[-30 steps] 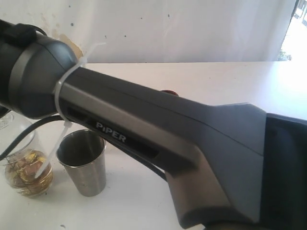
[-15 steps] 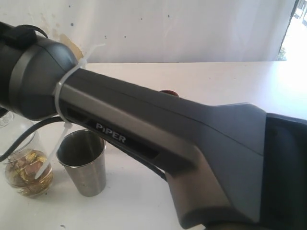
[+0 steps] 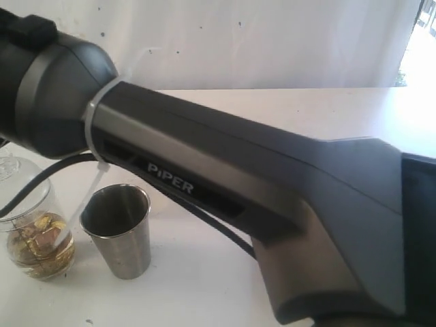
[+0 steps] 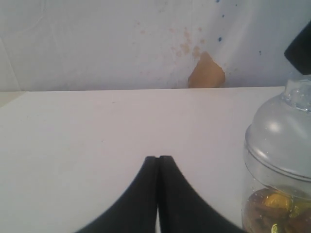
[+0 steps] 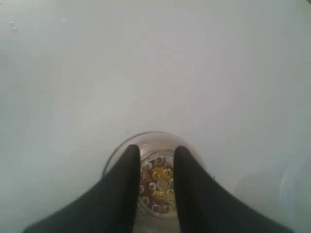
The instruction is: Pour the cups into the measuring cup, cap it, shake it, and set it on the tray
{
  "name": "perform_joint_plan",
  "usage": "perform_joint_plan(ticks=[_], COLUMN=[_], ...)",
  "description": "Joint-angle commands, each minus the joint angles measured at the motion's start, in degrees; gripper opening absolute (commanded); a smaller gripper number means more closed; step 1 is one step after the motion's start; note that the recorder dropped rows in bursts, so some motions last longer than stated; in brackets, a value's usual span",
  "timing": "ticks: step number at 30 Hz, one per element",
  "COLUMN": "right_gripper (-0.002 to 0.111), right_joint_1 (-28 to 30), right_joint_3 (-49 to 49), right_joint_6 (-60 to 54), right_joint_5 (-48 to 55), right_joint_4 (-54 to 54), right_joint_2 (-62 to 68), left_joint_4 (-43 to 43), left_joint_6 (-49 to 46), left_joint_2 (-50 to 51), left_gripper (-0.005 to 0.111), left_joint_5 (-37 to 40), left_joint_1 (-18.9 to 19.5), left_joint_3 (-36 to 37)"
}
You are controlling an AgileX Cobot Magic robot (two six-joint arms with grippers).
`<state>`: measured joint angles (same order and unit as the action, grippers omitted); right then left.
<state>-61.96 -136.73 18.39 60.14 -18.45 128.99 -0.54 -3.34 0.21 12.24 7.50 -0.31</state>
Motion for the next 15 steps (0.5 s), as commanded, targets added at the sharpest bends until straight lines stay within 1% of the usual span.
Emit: perform_joint_plan(ticks=[1,3,4,5,7,10,15], right_gripper=[0.034,0.032,0.027,0.020,0.000,0.000,0.000], right_joint_1=[0.1,0.1,0.1,0.1,-0.1,-1.0,-5.1], right_joint_3=[0.2,0.2,0.2,0.2,0.2,0.2,0.2], right_joint_6=[-0.4,-0.4,-0.4,-0.4,-0.6,-1.7,-1.7], right_joint_5=[-0.5,0.0,0.1,0.2,1.3,3.8,8.3], right_joint_4=[-0.2,-0.2,-0.2,-0.3,-0.8,-2.6,-12.7], right_joint_2=[-1.6,-2.6,-3.4,-4.3,-6.5,-9.5,-13.0], left_joint_4=[0.1,0.1,0.1,0.1,0.1,0.1,0.1], left_joint_6=[-0.1,-0.1,-0.1,-0.1,-0.1,-0.1,-0.1], left_joint_2=[-0.2,-0.2,-0.2,-0.2,-0.2,-0.2,-0.2], left_gripper=[0.000,0.000,0.000,0.000,0.000,0.000,0.000], left_joint_5=[-0.6,-0.6,-0.6,-0.6,-0.6,-0.6,-0.6], left_joint_1=[-0.2,-0.2,-0.2,-0.2,-0.2,-0.2,-0.2], left_joint_3=[0.3,0.3,0.3,0.3,0.3,0.3,0.3])
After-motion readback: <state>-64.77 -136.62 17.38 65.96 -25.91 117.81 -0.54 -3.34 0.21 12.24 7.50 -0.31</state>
